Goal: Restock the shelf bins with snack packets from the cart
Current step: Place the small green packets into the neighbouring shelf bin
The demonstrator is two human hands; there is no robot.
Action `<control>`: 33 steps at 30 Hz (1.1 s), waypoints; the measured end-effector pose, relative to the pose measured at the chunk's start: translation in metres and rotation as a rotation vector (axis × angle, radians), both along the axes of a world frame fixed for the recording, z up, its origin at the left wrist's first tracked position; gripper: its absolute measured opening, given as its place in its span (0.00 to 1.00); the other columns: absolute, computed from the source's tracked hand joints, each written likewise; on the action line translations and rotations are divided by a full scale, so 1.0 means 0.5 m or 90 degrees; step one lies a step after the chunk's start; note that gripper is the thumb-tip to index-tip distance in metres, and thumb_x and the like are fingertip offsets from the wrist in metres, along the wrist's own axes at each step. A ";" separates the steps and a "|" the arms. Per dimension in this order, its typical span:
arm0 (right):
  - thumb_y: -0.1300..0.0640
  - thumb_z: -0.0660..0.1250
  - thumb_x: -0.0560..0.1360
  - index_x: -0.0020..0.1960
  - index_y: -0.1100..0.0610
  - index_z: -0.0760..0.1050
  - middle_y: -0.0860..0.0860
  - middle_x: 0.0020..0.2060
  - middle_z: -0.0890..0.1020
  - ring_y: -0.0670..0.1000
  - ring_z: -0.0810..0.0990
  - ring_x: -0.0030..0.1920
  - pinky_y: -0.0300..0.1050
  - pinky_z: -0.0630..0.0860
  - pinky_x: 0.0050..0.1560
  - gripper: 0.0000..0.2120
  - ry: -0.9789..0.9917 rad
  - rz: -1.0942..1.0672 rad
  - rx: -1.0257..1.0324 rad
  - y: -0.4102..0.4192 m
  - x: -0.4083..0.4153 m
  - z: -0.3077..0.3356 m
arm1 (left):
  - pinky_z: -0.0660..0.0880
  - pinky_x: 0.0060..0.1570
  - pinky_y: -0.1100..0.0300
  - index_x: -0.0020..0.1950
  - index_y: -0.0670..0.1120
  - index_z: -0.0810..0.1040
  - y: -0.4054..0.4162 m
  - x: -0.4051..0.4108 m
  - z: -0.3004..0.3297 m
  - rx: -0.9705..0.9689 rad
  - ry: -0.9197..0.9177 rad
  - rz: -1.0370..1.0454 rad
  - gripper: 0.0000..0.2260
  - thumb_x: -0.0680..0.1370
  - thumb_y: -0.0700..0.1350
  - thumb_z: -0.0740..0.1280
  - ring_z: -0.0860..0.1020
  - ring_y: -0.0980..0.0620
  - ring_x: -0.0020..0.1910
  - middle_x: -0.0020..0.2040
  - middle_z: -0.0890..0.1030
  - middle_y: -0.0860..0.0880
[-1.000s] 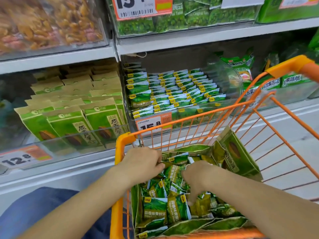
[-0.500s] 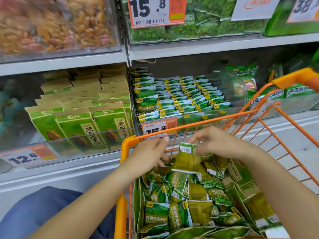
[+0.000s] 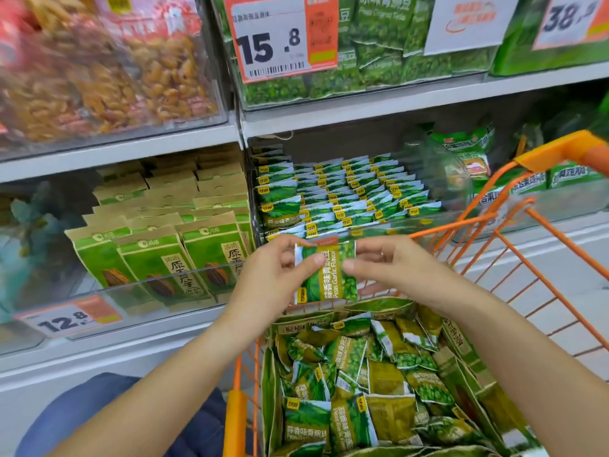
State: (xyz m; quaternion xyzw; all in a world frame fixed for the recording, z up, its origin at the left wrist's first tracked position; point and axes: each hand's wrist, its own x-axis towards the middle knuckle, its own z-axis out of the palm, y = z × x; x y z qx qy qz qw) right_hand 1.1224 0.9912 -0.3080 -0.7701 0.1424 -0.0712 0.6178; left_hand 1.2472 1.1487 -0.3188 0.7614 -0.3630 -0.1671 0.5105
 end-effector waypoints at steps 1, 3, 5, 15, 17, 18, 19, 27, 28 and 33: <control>0.60 0.72 0.72 0.45 0.56 0.78 0.47 0.36 0.83 0.46 0.82 0.40 0.40 0.81 0.43 0.04 -0.007 -0.011 -0.003 0.006 0.002 -0.001 | 0.65 0.32 0.58 0.45 0.49 0.75 0.000 -0.003 0.005 -0.017 -0.010 0.010 0.11 0.74 0.55 0.70 0.68 0.55 0.25 0.25 0.70 0.55; 0.64 0.73 0.70 0.50 0.63 0.78 0.61 0.39 0.81 0.50 0.81 0.39 0.41 0.81 0.40 0.10 -0.020 -0.057 -0.007 0.010 0.008 -0.007 | 0.75 0.38 0.54 0.45 0.47 0.79 -0.001 -0.010 0.021 -0.022 0.035 -0.004 0.14 0.71 0.57 0.72 0.78 0.54 0.34 0.35 0.81 0.53; 0.64 0.74 0.70 0.55 0.63 0.78 0.60 0.37 0.82 0.51 0.82 0.37 0.46 0.81 0.40 0.14 -0.028 -0.094 -0.022 0.012 0.012 -0.010 | 0.80 0.48 0.50 0.46 0.50 0.81 -0.001 -0.013 0.040 0.015 0.033 -0.042 0.08 0.71 0.51 0.75 0.83 0.54 0.43 0.43 0.85 0.52; 0.56 0.65 0.78 0.55 0.45 0.77 0.44 0.45 0.82 0.42 0.80 0.42 0.45 0.78 0.46 0.09 0.070 -0.048 -0.352 0.012 0.008 -0.023 | 0.69 0.55 0.52 0.64 0.47 0.76 -0.106 0.126 0.126 0.498 -0.683 0.044 0.16 0.77 0.50 0.69 0.78 0.42 0.57 0.55 0.82 0.44; 0.56 0.64 0.78 0.56 0.46 0.78 0.42 0.43 0.81 0.39 0.78 0.40 0.45 0.77 0.46 0.09 0.083 -0.029 -0.369 0.014 0.009 -0.027 | 0.69 0.52 0.53 0.61 0.46 0.76 -0.125 0.136 0.122 0.574 -0.751 0.035 0.15 0.77 0.51 0.69 0.79 0.42 0.55 0.52 0.82 0.45; 0.56 0.64 0.79 0.56 0.46 0.78 0.41 0.41 0.79 0.37 0.76 0.39 0.44 0.77 0.45 0.09 0.090 -0.020 -0.370 0.015 0.009 -0.029 | 0.69 0.48 0.53 0.60 0.45 0.76 -0.132 0.141 0.121 0.590 -0.747 0.035 0.15 0.77 0.51 0.70 0.79 0.42 0.55 0.52 0.82 0.45; 0.56 0.64 0.79 0.56 0.46 0.78 0.40 0.41 0.78 0.36 0.75 0.39 0.43 0.76 0.45 0.09 0.094 -0.012 -0.372 0.015 0.009 -0.031 | 0.69 0.45 0.53 0.59 0.44 0.76 -0.138 0.146 0.120 0.598 -0.732 0.036 0.15 0.77 0.50 0.70 0.79 0.41 0.54 0.52 0.81 0.44; 0.54 0.62 0.79 0.57 0.47 0.78 0.42 0.43 0.78 0.44 0.79 0.43 0.42 0.74 0.45 0.09 0.095 0.016 -0.378 0.015 0.010 -0.036 | 0.76 0.45 0.52 0.67 0.46 0.75 -0.162 0.168 0.107 0.671 -0.675 -0.030 0.26 0.72 0.53 0.73 0.79 0.44 0.56 0.57 0.81 0.46; 0.54 0.62 0.79 0.56 0.47 0.78 0.42 0.44 0.78 0.44 0.79 0.43 0.41 0.73 0.44 0.09 0.098 0.020 -0.383 0.014 0.011 -0.036 | 0.76 0.47 0.52 0.67 0.45 0.74 -0.163 0.170 0.104 0.671 -0.668 -0.036 0.26 0.73 0.53 0.73 0.79 0.44 0.57 0.58 0.81 0.45; 0.54 0.63 0.79 0.54 0.48 0.79 0.45 0.45 0.81 0.45 0.77 0.42 0.40 0.72 0.40 0.08 0.146 0.035 -0.437 0.000 0.011 -0.038 | 0.71 0.56 0.50 0.67 0.41 0.67 -0.156 0.157 0.104 0.660 -0.798 -0.037 0.27 0.75 0.54 0.71 0.72 0.41 0.61 0.62 0.73 0.41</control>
